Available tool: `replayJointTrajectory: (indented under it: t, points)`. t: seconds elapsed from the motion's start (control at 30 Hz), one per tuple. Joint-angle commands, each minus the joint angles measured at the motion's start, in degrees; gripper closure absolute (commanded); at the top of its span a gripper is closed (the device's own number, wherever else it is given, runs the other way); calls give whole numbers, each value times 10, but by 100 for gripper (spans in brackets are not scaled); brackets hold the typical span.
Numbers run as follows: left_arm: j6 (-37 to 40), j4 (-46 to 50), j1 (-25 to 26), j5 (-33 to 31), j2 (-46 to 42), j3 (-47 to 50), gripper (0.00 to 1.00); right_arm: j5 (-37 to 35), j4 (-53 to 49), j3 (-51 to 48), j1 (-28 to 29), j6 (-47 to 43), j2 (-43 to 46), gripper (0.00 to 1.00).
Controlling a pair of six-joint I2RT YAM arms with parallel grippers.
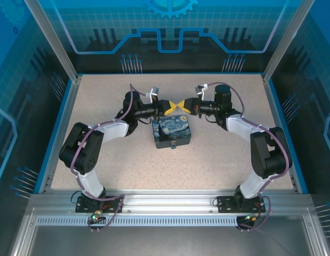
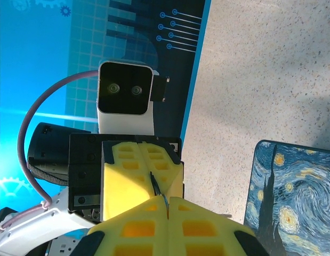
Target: Unlock the padlock with the key
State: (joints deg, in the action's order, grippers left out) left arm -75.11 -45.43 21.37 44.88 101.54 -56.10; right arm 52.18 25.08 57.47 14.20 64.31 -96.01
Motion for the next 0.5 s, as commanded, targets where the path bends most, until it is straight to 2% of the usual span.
replayJointTrajectory:
  t: [0.0, 0.03, 0.13, 0.37, 0.47]
  points:
    - [-15, -44, -12, -1, 1, -2, 75, 1, 2, -19, -12, -6, 19, 100]
    - [-22, -58, -18, -5, -4, 3, 64, -2, -2, -25, -14, -8, 24, 100]
    - [-43, -91, -33, -16, -24, 22, 46, -8, -4, -45, -23, -9, 40, 100]
    - [-36, -82, -30, -63, -101, 98, 21, -32, -30, -94, -30, -23, 90, 100]
    - [-4, -35, -7, -102, -145, 135, 17, -65, -33, -129, -30, -14, 118, 100]
